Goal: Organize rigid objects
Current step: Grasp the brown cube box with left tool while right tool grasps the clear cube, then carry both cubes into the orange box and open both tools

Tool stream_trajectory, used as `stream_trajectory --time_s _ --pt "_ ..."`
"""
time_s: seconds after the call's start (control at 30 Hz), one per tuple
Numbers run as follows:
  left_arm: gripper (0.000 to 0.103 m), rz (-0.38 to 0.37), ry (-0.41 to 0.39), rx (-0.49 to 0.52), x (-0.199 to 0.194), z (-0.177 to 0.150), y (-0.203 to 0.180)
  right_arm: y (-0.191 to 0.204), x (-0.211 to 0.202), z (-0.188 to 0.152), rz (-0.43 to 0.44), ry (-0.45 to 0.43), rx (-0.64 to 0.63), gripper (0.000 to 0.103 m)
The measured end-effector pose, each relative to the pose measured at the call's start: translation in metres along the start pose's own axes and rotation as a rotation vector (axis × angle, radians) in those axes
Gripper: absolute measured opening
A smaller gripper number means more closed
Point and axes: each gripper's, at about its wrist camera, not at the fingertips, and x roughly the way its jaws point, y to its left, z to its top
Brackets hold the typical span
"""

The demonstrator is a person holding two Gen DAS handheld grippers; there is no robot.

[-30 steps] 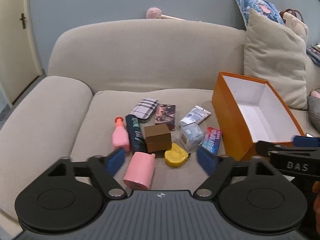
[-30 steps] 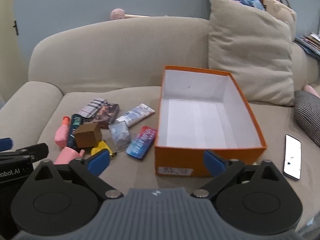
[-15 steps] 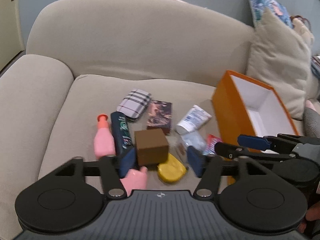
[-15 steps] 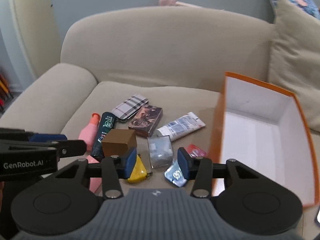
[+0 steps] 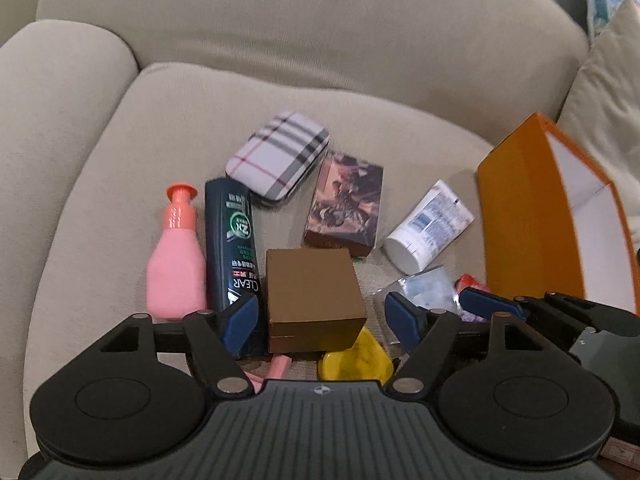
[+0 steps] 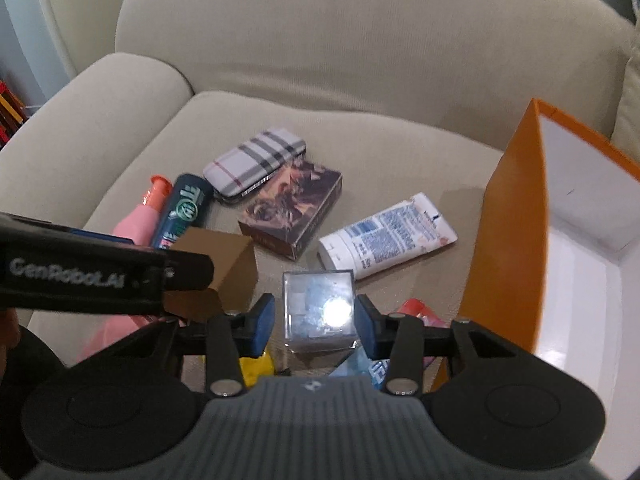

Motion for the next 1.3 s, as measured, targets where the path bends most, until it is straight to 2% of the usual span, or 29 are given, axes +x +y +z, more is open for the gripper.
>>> stream_trajectory --time_s 0.17,0.27,0.4,0.5,0.7,0.97,1.13,1.3 --pt "0.084 0.013 0.049 0.018 0.015 0.004 -0.005 -0.002 0.006 0.001 0.000 -0.012 -0.017 0.047" --pt "0.078 0.037 0.081 0.016 0.022 0.008 -0.006 -0.003 0.010 0.003 -0.004 -0.008 -0.027 0.046" --pt "0.071 0.027 0.097 -0.002 0.026 0.010 -0.001 -0.009 0.014 0.005 0.037 0.005 0.002 0.047" --pt "0.070 0.029 0.097 0.012 0.025 0.009 -0.002 -0.011 0.017 0.006 0.047 0.029 0.018 0.049" --pt "0.069 0.008 0.039 0.013 0.009 0.004 0.001 -0.008 0.012 0.004 0.032 0.026 0.017 0.049" --pt "0.069 -0.003 -0.070 0.041 -0.042 0.004 -0.010 -0.011 -0.031 0.007 0.043 -0.057 0.032 0.049" --pt "0.069 -0.037 -0.156 0.091 -0.081 0.012 -0.035 -0.022 -0.077 0.009 0.053 -0.151 0.066 0.049" --pt "0.069 -0.091 -0.213 0.198 -0.097 0.022 -0.083 -0.057 -0.126 0.009 0.000 -0.247 0.125 0.049"
